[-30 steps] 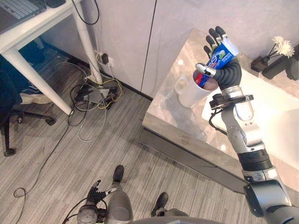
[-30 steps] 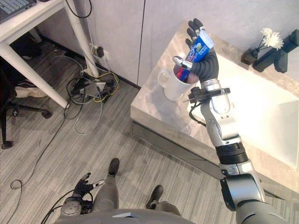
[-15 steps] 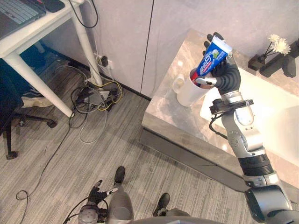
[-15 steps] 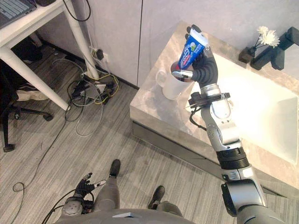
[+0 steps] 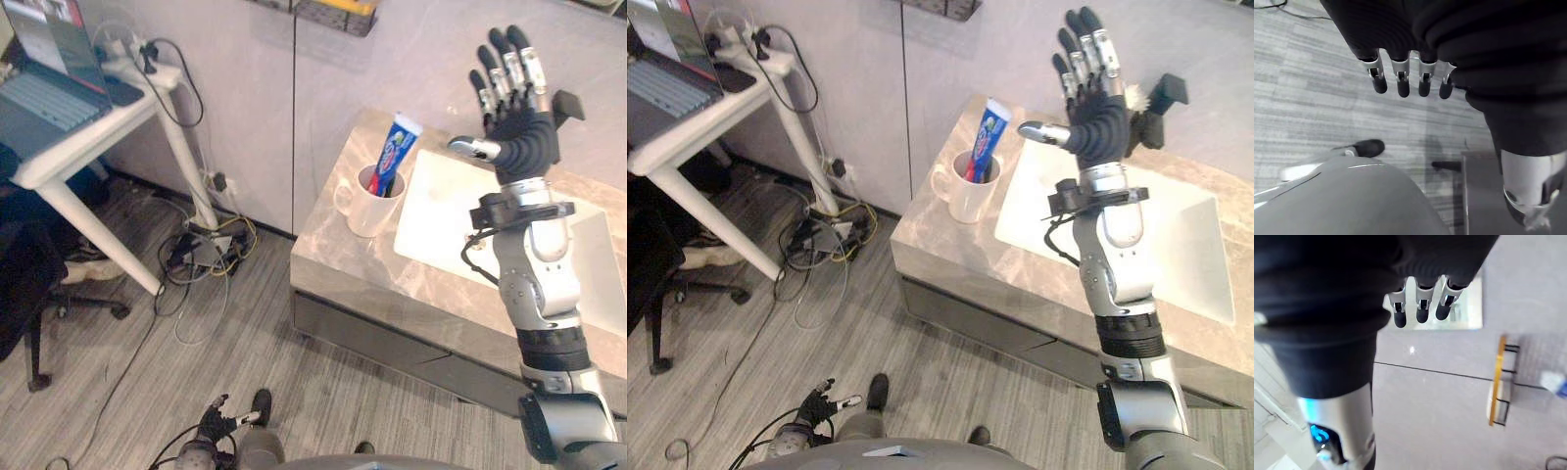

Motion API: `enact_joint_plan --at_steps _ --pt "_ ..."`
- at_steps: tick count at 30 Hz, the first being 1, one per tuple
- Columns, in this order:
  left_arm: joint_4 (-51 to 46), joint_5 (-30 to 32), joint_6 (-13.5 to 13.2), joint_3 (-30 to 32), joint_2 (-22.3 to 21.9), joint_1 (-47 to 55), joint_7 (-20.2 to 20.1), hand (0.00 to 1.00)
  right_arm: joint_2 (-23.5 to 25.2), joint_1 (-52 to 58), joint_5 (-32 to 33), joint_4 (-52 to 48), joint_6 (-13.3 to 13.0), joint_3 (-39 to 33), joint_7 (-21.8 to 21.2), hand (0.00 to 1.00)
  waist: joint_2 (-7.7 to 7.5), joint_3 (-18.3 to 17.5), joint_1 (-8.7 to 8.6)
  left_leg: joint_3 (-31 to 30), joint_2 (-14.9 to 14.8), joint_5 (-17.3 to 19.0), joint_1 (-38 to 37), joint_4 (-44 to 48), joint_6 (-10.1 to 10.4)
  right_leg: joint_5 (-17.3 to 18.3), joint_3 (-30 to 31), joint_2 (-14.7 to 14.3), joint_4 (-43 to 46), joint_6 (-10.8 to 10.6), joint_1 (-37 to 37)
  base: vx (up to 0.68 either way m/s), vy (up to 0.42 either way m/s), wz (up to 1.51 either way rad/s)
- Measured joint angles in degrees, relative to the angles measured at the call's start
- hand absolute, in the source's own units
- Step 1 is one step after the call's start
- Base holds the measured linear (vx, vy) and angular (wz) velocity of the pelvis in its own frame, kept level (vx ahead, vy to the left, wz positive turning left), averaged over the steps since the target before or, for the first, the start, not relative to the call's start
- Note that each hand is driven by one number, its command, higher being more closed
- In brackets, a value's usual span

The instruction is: Organize washtable

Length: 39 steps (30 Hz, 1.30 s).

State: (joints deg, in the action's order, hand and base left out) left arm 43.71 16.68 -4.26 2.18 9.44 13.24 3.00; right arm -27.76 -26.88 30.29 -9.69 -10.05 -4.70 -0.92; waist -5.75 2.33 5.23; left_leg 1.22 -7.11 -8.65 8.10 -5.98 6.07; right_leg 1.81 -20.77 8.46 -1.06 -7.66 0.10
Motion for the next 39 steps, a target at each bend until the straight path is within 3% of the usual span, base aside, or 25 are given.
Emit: enact_joint_plan --at_steps 4,7,11,16,19,21,25,26,28,34,39 --pt "1.96 0.13 -0.01 -0.43 0.13 -0.34 0.26 0.0 -0.7 5.71 0.0 -3.09 -1.52 -7.4 1.2 0.0 0.07 -1.75 -0.46 1.81 -0.12 0.3 -0.88 0.0 -0.09 -0.52 1.87 0.06 -0.39 -0.02 -0.06 -0.01 0.011 -0.22" --pt "3.7 0.61 -0.1 -0.37 0.36 -0.35 0.26 0.0 0.77 12.99 -0.01 -4.51 -2.54 -12.65 2.0 0.0 0.05 -2.82 -1.86 3.16 -0.21 0.45 -1.27 0.0 -0.08 -0.84 3.35 0.11 -0.37 0.03 -0.55 0.0 0.01 -0.24" --pt "5.21 2.41 -0.2 -0.35 0.26 -0.38 0.24 0.0 9.81 27.13 -0.44 -8.84 -2.51 -20.3 3.37 0.0 0.75 -3.39 -3.54 5.91 -0.42 0.95 -2.12 0.0 -0.04 -1.5 6.29 0.15 -0.37 -0.02 -1.75 0.0 0.013 -0.4" --pt "6.21 4.63 -0.53 -0.43 -0.24 -0.33 0.24 0.0 20.85 44.7 -2.91 -10.05 -2.08 -17.36 3.19 0.0 1.95 -4.27 -6.23 9.25 -0.67 2.06 -3.85 0.0 0.19 -1.77 9.57 0.24 -0.36 -0.12 -2.34 0.0 0.01 -0.35" --pt "6.23 4.63 -0.73 -0.55 -0.22 -0.46 0.32 0.0 24.85 51.08 -5.33 -7.13 -1.49 -11.99 1.73 0.0 2.05 -4.23 -6.42 10.48 -0.93 2.75 -4.45 0.1 0.75 -1.77 10.75 0.02 -0.25 -0.15 -2.65 -0.01 0.004 -0.25" --pt "7.81 4.6 -0.82 -2.13 0.04 -1.97 0.75 0.0 27.82 53.67 -7.88 3.76 -0.32 -6.78 0.0 0.0 2.36 -4.1 -6.31 10.94 -0.86 2.92 -4.67 0.22 0.56 -1.65 11.03 0.12 -0.39 -0.26 -2.6 -0.02 0.012 -0.07" --pt "8.1 4.45 -0.95 -3.3 -0.07 -2.39 2.05 0.0 30.71 54.0 -11.11 17.09 1.99 -4.89 0.0 0.0 3.11 -3.9 -6.26 11.14 -0.73 3.01 -4.76 0.27 0.51 -1.64 11.16 0.23 -0.43 -0.27 -2.45 0.0 0.0 0.0" --pt "8.1 4.47 -1.05 -4.16 -0.1 -2.41 2.95 0.0 30.63 54.42 -19.84 21.36 2.0 -4.48 1.2 0.0 3.59 -3.48 -6.28 11.26 -0.73 3.1 -5.14 0.27 0.52 -1.78 11.21 0.21 -0.46 -0.23 -1.96 0.0 0.0 0.0" --pt "8.12 4.48 -1.1 -4.42 -0.4 -2.39 4.11 0.0 30.58 53.22 -25.17 29.09 2.03 -5.8 2.6 0.0 4.03 -3.43 -6.28 11.54 -0.79 3.32 -5.54 0.22 0.58 -1.77 11.35 0.12 -0.46 -0.21 -1.76 0.02 -0.011 -0.05" --pt "10.64 4.41 -1.1 -4.42 -0.77 -3.58 6.43 0.0 30.48 46.83 -24.06 58.4 3.86 -19.19 8.93 0.0 4.4 -3.11 -6.16 10.74 -0.74 3.69 -6.79 0.09 0.53 -1.62 10.46 0.07 -1.24 0.01 0.3 0.04 -0.016 0.05" --pt "12.55 1.04 -1.07 -3.52 -0.88 -4.66 6.35 0.0 29.42 43.93 -22.29 70.38 4.9 -25.95 9.91 0.0 4.29 -3.1 -6.17 10.01 -0.66 3.88 -7.21 0.0 0.57 -1.15 9.58 0.12 -1.6 0.0 1.24 0.03 -0.017 0.06"
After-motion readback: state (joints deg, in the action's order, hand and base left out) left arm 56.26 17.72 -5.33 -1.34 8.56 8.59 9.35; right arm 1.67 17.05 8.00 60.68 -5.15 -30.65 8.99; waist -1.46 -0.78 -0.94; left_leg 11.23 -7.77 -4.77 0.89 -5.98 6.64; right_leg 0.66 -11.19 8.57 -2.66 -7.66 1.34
